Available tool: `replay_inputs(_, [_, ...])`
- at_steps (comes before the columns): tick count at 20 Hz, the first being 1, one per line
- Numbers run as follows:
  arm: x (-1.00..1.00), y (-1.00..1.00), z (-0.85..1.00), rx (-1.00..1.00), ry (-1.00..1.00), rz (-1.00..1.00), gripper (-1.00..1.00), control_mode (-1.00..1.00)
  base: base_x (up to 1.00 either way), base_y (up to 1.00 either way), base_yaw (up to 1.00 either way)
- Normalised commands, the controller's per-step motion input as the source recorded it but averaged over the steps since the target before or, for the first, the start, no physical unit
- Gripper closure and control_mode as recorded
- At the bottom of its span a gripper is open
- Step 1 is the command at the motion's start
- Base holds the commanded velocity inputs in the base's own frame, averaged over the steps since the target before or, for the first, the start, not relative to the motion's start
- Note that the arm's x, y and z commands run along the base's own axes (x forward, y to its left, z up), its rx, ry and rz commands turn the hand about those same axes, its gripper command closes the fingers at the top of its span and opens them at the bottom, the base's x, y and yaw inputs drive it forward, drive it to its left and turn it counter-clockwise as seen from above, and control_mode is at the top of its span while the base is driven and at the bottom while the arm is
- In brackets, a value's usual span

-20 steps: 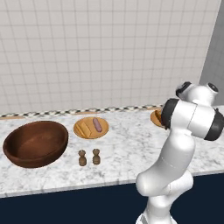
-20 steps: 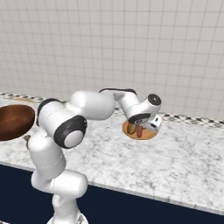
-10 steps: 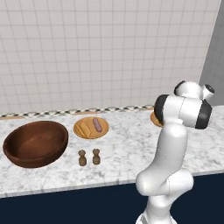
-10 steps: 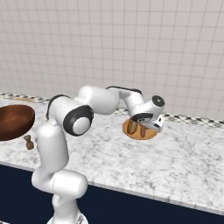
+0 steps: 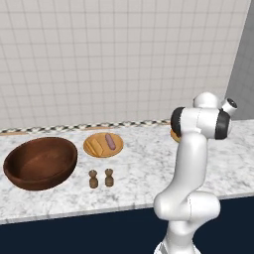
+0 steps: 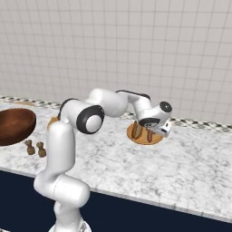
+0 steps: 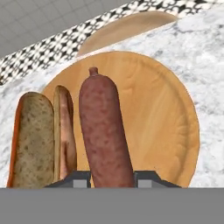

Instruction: Place one bun and one sausage from the bowl on each plate.

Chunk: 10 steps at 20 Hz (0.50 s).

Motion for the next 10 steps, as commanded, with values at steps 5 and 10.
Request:
replay_inputs(5, [0.39,-0.06,-0.2,0.0,0.0,0.0,1.0,-1.0,0.0,0.0,0.0])
replay_inputs(10, [0.22,0.0,-0.39,-0.01,0.0,0.0,-1.0,-1.0,0.0,0.0,0.0])
